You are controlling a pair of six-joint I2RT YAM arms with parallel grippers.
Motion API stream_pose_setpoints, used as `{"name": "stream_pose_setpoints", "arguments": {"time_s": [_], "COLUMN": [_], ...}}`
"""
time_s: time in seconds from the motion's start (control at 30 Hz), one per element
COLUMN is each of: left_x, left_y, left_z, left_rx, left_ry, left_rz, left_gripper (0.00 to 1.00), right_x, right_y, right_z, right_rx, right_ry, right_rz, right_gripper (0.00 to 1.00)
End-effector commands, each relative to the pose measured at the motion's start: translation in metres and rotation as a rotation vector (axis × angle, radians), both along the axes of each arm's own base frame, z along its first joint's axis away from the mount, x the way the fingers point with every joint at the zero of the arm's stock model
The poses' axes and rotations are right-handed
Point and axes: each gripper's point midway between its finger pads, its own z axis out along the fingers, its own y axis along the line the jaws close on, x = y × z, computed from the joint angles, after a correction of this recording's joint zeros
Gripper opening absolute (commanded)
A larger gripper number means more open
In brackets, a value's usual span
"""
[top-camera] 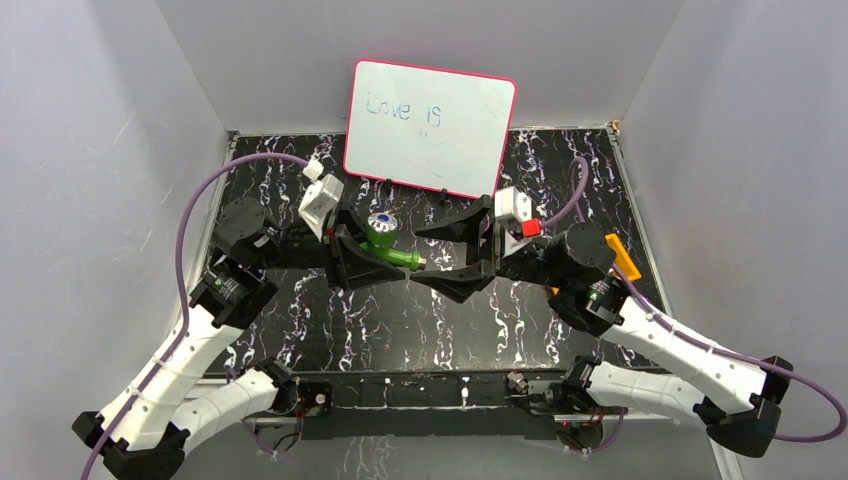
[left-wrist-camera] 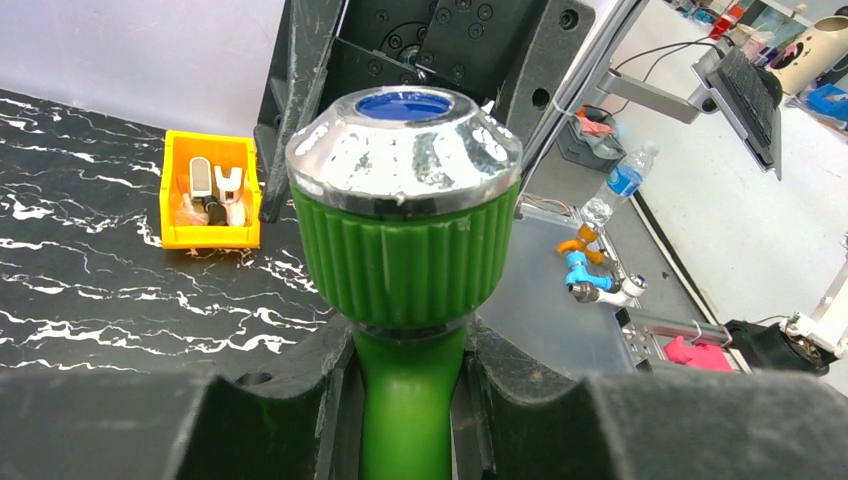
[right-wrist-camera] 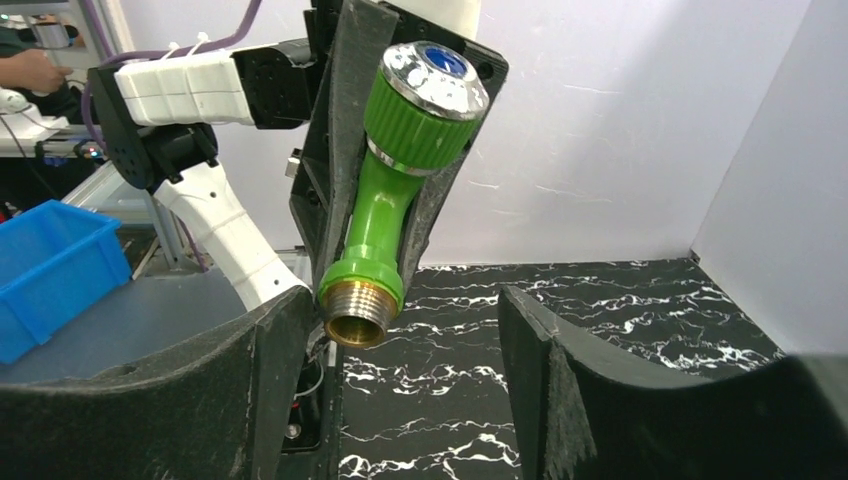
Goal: Install the water faucets
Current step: Adjust the water faucet.
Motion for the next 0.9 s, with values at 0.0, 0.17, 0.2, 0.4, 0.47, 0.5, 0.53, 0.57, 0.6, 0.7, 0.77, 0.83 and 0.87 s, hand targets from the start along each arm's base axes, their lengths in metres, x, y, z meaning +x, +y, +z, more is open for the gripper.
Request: {"name": "stream_pose_setpoints", "arguments": {"time_s": [0.0, 0.17, 0.2, 0.4, 0.47, 0.5, 0.53, 0.57, 0.6, 0.7, 0.77, 0.83, 0.87], "left_x": [-0.0104, -0.0095, -0.0093, -0.0099, -0.01, -0.0096, -0.0094, -0.0093, -0.0086, -0.0086, -0.0081, -0.0079, -0.0077], "left_y": [0.0034, 0.0025, 0.0027, 0.0041, 0.0047, 0.0048, 0.0047, 0.0046, 0.0042, 0.0038, 0.0036, 0.0035, 0.0032], "left_z": [0.0249, 0.0244, 0.0246, 0.0285, 0.0297, 0.0298, 0.0298, 0.03, 0.0296, 0.0306, 0.0309, 0.0319, 0.0319], "left_rx": [-0.051, -0.05, -0.05, -0.06, -0.064, -0.064, -0.063, -0.063, -0.062, -0.062, -0.062, -0.063, -0.063], "left_ry": [-0.069, -0.069, -0.07, -0.082, -0.084, -0.084, -0.085, -0.085, -0.084, -0.085, -0.085, -0.087, -0.087], "left_rz": [-0.034, -0.035, -0.033, -0.024, -0.019, -0.016, -0.014, -0.014, -0.013, -0.017, -0.015, -0.016, -0.016], "left_gripper": [0.0, 0.0, 0.0, 0.0, 0.0, 0.0, 0.0, 0.0, 0.0, 0.0, 0.0, 0.0, 0.0], "right_x": [-0.0163, -0.0172, -0.0171, -0.0135, -0.0143, -0.0147, -0.0152, -0.0155, -0.0153, -0.0152, -0.0143, -0.0136, -0.0136], "right_y": [-0.0105, -0.0095, -0.0091, -0.0097, -0.0097, -0.0089, -0.0082, -0.0075, -0.0066, -0.0051, -0.0045, -0.0045, -0.0046], "right_z": [0.0484, 0.0476, 0.0472, 0.0432, 0.0429, 0.0418, 0.0413, 0.0409, 0.0402, 0.0404, 0.0404, 0.0411, 0.0416], "right_rx": [0.12, 0.121, 0.119, 0.112, 0.109, 0.106, 0.103, 0.1, 0.096, 0.092, 0.091, 0.092, 0.093], "right_ry": [-0.104, -0.095, -0.093, -0.09, -0.09, -0.087, -0.085, -0.084, -0.082, -0.078, -0.075, -0.073, -0.072], "right_rz": [0.05, 0.061, 0.06, 0.038, 0.042, 0.047, 0.052, 0.056, 0.059, 0.063, 0.061, 0.057, 0.056], "right_gripper": [0.74, 0.63, 0.57, 0.6, 0.65, 0.66, 0.66, 0.65, 0.63, 0.56, 0.52, 0.46, 0.42]}}
